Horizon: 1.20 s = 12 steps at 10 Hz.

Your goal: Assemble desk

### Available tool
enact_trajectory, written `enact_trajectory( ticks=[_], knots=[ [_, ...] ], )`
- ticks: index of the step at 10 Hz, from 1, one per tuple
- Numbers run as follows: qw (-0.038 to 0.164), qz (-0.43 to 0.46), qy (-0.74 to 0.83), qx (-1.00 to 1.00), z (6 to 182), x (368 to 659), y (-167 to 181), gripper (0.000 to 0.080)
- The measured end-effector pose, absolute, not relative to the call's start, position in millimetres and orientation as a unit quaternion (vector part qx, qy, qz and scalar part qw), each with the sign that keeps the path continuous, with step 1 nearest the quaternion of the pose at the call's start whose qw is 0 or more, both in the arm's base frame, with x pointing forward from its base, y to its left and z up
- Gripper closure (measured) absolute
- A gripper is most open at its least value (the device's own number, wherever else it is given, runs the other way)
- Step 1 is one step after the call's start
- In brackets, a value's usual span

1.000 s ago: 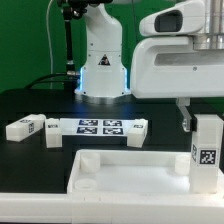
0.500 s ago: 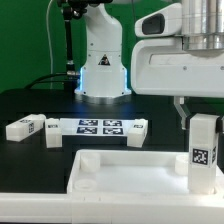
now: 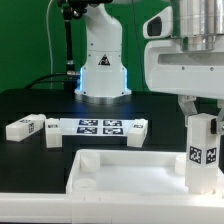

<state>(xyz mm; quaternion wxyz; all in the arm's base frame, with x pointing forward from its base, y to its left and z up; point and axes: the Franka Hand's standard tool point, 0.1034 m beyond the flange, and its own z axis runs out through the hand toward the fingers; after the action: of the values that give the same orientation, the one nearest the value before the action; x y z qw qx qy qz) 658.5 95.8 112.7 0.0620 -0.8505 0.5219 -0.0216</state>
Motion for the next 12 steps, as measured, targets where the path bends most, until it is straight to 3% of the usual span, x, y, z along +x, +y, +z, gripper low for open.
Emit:
enact_trajectory(
  ticks=[4, 6, 7, 8, 12],
  knots=[
    [0.062, -0.020, 0.525, -0.849, 113.0, 658.3, 96.6, 0.0509],
    [0.061, -0.022, 0.502, -0.863, 113.2, 658.5, 95.9, 0.0225],
    [0.057, -0.026, 0.444, -0.894, 113.1, 658.4, 95.1, 0.0225],
    [0.057, -0.028, 0.415, -0.908, 113.1, 658.3, 96.1, 0.0165],
    [0.053, -0.036, 0.284, -0.957, 113.1, 658.4, 95.7, 0.0151]
  ],
)
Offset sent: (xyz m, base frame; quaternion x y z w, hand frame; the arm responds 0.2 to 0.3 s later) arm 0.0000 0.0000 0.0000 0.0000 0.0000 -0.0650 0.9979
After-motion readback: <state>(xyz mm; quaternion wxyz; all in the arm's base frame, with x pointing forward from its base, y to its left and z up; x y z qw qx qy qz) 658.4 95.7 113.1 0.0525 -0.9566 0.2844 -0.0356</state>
